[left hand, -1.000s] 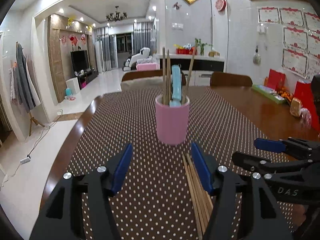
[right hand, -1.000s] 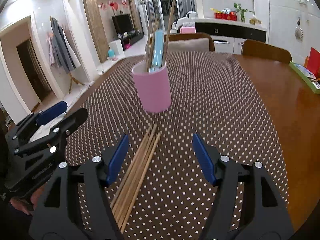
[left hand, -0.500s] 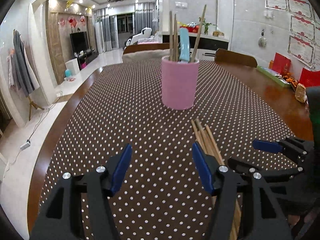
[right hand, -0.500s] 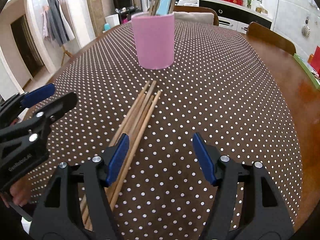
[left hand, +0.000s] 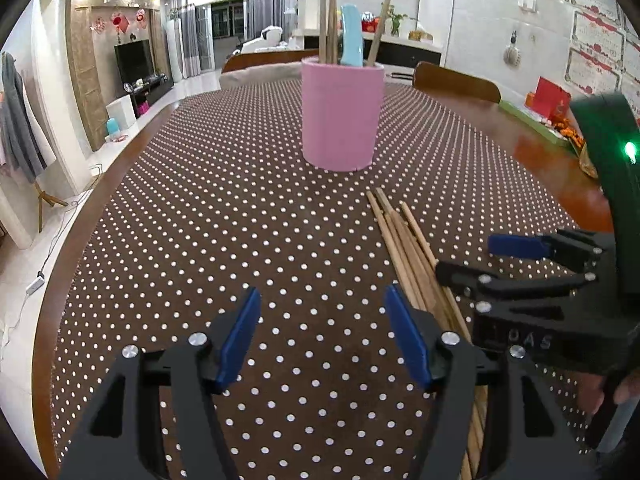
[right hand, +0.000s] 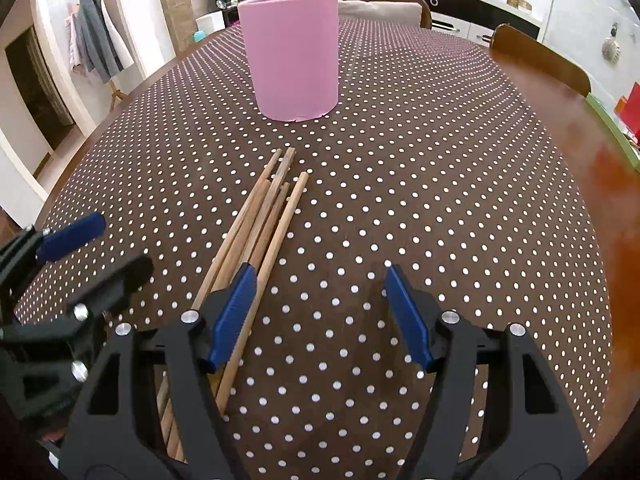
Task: Organize utensils
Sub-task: 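Grasp a chopstick with the right gripper while the left gripper grasps another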
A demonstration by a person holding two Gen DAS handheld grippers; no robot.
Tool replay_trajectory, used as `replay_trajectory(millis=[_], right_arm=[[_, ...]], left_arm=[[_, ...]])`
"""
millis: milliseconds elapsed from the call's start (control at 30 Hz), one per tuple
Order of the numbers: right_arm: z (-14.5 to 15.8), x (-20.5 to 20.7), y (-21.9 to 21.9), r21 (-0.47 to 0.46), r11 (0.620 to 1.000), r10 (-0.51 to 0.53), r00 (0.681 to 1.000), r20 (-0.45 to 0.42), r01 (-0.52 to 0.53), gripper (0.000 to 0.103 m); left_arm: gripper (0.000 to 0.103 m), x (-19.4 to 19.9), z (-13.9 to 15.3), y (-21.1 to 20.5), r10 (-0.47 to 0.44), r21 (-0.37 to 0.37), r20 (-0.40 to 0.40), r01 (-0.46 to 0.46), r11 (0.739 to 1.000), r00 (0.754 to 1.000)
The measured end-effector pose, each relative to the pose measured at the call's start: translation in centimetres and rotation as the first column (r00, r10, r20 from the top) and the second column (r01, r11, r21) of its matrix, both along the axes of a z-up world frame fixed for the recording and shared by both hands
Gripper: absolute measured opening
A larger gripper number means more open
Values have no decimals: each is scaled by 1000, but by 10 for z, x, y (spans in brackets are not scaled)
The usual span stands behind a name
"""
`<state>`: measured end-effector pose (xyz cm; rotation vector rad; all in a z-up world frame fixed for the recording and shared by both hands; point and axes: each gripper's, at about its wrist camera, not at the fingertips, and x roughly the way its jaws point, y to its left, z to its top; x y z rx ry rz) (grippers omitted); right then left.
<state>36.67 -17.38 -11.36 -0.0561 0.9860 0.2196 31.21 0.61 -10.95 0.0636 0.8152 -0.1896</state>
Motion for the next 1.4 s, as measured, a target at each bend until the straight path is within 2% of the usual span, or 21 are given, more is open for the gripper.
replay_trajectory(millis=[67, 133, 167, 200, 233, 300, 433, 533, 767, 867, 967, 1067, 1167, 1200, 1267, 1300, 1333, 1400], right_arm=[[-1, 0, 8, -76, 997, -13, 1000, 22, 14, 67], [-1, 1, 11, -84, 996, -21, 999, 29, 23, 67], [0, 1, 11, -68, 998, -14, 1000, 19, 15, 63], [2, 1, 11, -48, 999, 0, 1000, 13, 0, 46], [5, -1, 12, -53, 999, 13, 1000, 19, -12, 20], [6, -3, 10, -41, 999, 33, 999, 26, -32, 12], [6, -5, -10, 79, 996, 31, 999, 18, -33, 8], [6, 1, -25, 169, 985, 32, 999, 7, -32, 6], [3, -9, -27, 186, 981, 50, 998, 42, -57, 6], [2, -20, -28, 197, 979, 52, 997, 50, -61, 6], [0, -21, -36, 219, 974, 51, 998, 43, -59, 6], [-1, -19, -39, 229, 972, 50, 998, 40, -57, 6], [0, -16, -42, 245, 968, 45, 999, 30, -51, 5], [-2, -15, -42, 255, 966, 38, 999, 25, -44, 5], [-2, -10, -45, 278, 960, 21, 1000, 3, -21, 5], [-1, -8, -47, 287, 958, 14, 1000, -10, -10, 5], [-1, -7, -47, 291, 957, 8, 1000, -17, -3, 6], [3, -7, -47, 269, 963, -13, 1000, -8, 14, 6]], left_arm=[[65, 2, 0, -1, 4, 5, -9, -4, 1000, 1000], [66, 3, -1, 0, 14, 7, -14, -13, 1000, 1000], [67, 3, -2, 1, 16, 6, -19, -16, 1000, 1000], [68, 4, -2, 1, 18, 6, -23, -18, 1000, 1000], [68, 5, -2, 1, 22, 8, -30, -22, 1000, 999], [68, 8, -4, -2, 18, 14, -47, -17, 1000, 999], [74, 14, -6, -10, -1, 16, -78, 2, 1000, 997], [74, 18, -8, -20, -16, 30, -97, 19, 999, 995], [76, 31, -11, -36, -3, 74, -104, 10, 997, 995], [81, 39, -11, -43, 41, 125, -87, -30, 992, 995], [82, 46, -12, -44, 69, 130, -101, -55, 990, 992], [84, 57, -14, -52, 126, 195, -107, -103, 975, 986], [83, 67, -15, -53, 152, 170, -114, -131, 977, 982], [80, 70, -15, -52, 150, 156, -118, -131, 979, 982], [63, 78, -13, -47, 131, 102, -130, -118, 988, 983], [43, 80, -11, -45, 149, 92, -129, -137, 986, 980], [12, 82, -10, -44, 181, 114, -120, -168, 979, 976], [7, 86, -9, -45, 191, 129, -124, -175, 976, 974]])
